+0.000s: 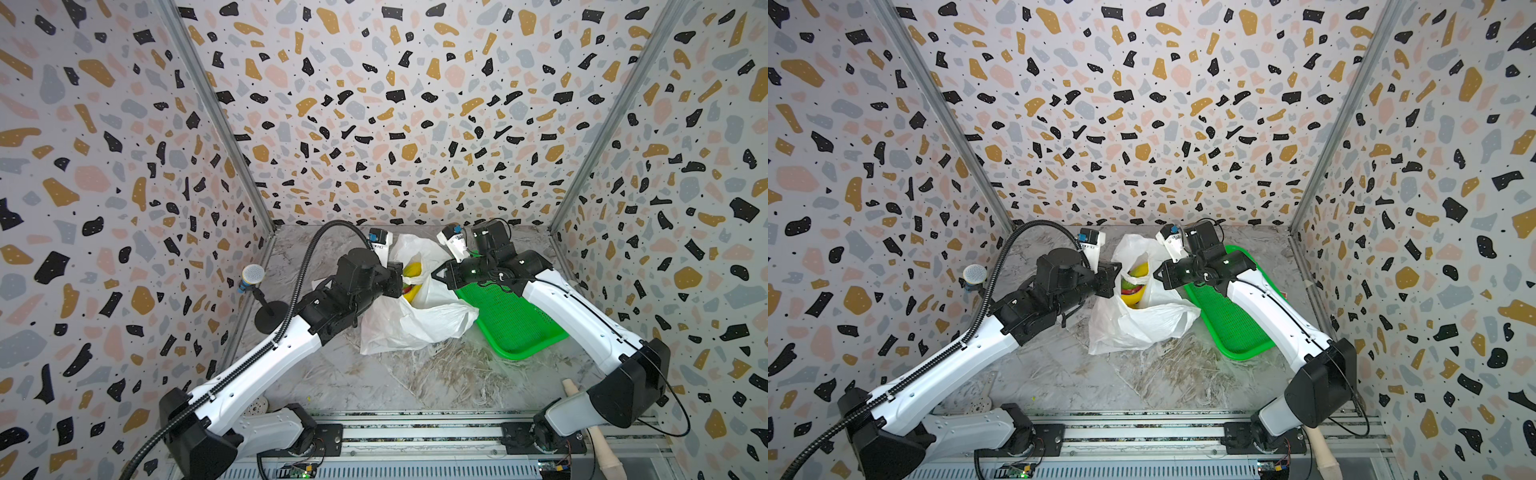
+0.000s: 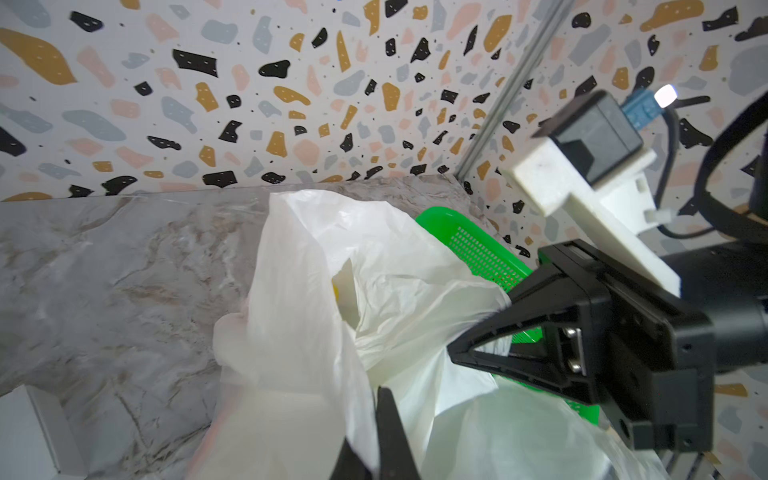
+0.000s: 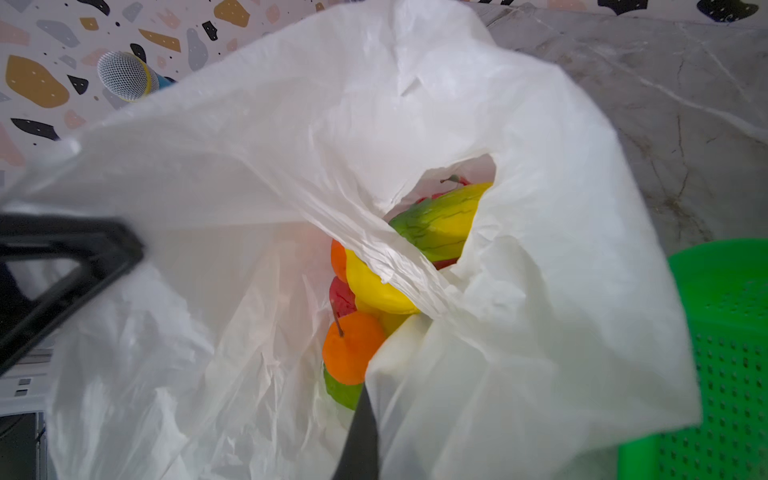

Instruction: Place the fruits into the plastic bag

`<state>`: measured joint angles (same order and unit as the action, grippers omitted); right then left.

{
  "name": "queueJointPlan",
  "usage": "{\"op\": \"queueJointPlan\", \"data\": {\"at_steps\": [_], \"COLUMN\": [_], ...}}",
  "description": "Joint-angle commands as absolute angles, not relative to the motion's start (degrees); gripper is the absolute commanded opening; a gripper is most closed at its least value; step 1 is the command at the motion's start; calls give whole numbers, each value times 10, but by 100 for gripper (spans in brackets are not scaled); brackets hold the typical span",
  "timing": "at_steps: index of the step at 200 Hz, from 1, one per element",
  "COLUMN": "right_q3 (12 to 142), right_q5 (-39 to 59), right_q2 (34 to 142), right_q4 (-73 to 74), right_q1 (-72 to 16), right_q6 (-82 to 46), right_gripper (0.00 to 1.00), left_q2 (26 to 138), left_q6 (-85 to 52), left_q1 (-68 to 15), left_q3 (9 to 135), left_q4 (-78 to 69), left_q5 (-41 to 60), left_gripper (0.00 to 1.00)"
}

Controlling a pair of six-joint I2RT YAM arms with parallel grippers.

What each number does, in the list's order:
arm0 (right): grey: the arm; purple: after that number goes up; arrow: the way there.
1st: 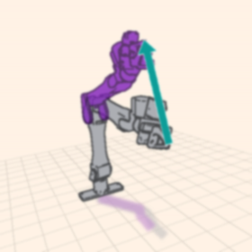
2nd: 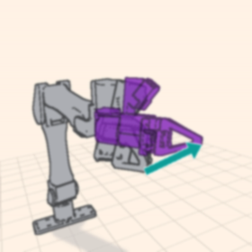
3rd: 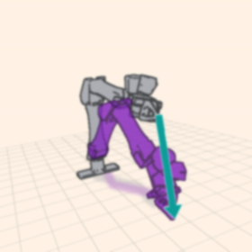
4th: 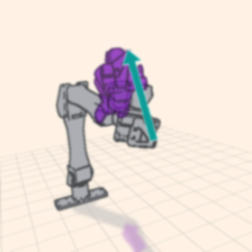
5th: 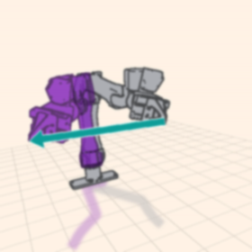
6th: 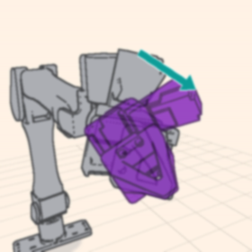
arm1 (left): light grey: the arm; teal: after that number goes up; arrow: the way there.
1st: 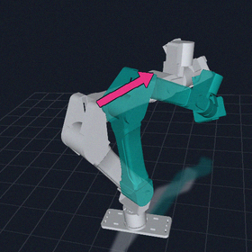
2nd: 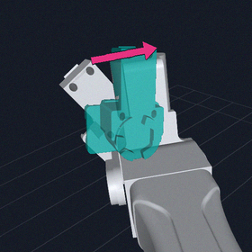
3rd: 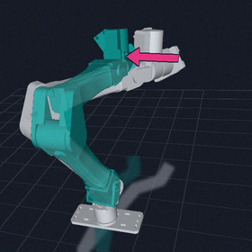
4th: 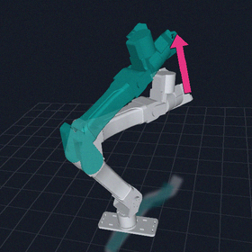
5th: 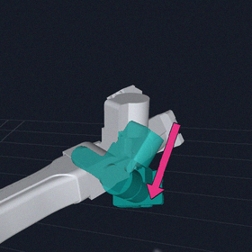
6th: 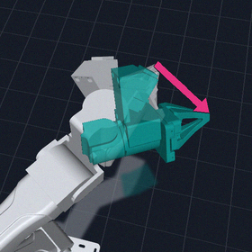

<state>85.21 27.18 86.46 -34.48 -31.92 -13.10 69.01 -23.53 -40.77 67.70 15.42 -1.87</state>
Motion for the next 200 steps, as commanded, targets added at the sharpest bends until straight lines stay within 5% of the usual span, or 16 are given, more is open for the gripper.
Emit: {"op": "queueJointPlan", "data": {"at_steps": [1,62,171,182,200], "right_q3": [909,923,729,713,697], "right_q5": [247,49,66,76,86], "right_q2": [861,831,818,815,812], "right_q4": [-393,-378,-287,-276,-264], "right_q1": [-317,-314,-164,-151,-141], "right_q6": [-112,-94,-184,-188,-191], "right_gripper": [0,0,0,0,7], "left_q2": [688,687,768,773,769], "left_q6": [-226,-244,-245,-246,-264], "left_q1": [-407,-407,-404,-400,-386], "left_q3": [686,635,664,678,693], "left_q4": [160,114,39,40,40], "left_q5": [44,26,-35,-53,-91], "left_gripper": [0,0,0,12,56]}}
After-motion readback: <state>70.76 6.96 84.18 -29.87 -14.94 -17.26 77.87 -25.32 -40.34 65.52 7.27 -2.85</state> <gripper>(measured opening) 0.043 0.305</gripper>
